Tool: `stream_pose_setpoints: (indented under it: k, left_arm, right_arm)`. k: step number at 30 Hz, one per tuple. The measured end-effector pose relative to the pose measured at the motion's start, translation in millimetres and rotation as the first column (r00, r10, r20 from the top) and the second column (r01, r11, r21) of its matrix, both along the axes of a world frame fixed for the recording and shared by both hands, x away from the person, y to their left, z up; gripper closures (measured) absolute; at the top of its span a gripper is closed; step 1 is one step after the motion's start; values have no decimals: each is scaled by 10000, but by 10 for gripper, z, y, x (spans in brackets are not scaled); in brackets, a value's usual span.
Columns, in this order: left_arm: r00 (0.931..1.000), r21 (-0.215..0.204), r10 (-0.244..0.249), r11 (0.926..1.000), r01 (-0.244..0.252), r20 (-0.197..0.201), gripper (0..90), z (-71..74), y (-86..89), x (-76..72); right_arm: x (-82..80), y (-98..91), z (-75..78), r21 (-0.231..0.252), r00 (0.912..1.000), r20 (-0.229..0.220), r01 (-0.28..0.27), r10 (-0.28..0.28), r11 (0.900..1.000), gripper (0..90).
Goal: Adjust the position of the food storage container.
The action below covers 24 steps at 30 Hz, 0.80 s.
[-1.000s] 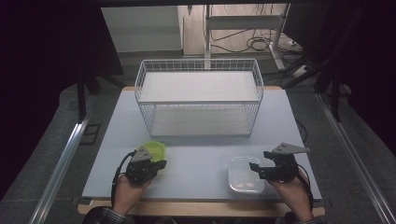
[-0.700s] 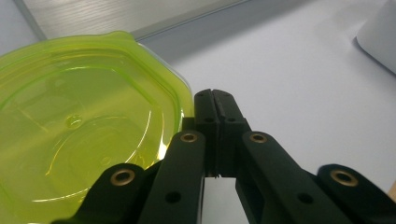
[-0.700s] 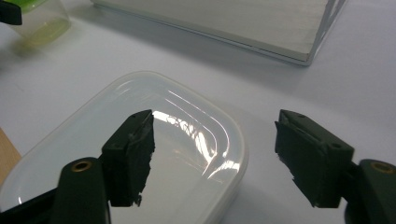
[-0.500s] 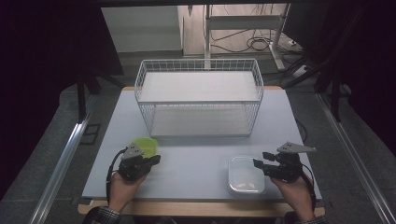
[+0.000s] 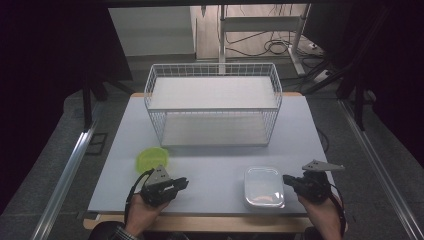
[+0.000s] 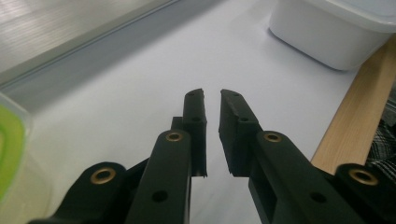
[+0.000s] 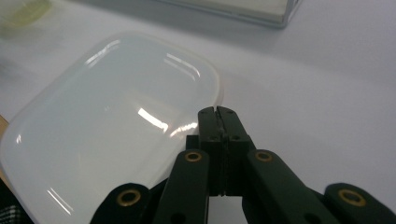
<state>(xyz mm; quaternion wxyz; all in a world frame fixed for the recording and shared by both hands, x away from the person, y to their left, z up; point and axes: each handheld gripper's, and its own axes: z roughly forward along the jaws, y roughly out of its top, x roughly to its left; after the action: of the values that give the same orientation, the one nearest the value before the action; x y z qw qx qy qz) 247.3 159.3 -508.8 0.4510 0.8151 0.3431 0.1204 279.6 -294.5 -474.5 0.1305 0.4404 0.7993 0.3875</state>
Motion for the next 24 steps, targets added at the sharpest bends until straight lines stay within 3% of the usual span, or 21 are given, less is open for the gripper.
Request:
stream_pose_setpoints:
  k: [3,11,21,24]
  left_arm:
    - [9999,-19,-132,9999,132,-73,807,-10,-21,1]
    - [9990,-62,-348,9994,347,-291,809,-37,-78,9]
    - [9974,-9,-591,9983,591,-416,827,-60,-160,12]
    - [9967,17,-688,9976,689,-433,831,-61,-179,4]
  right_arm:
    - [-26,1,-42,-74,9998,-217,15,-16,10000,894]
    - [-5,67,-56,-7,9997,-246,-29,29,10000,894]
    - [82,493,-102,151,9945,-246,-1012,1016,9947,894]
    - [96,646,-101,-127,9909,-52,-1347,1347,9908,894]
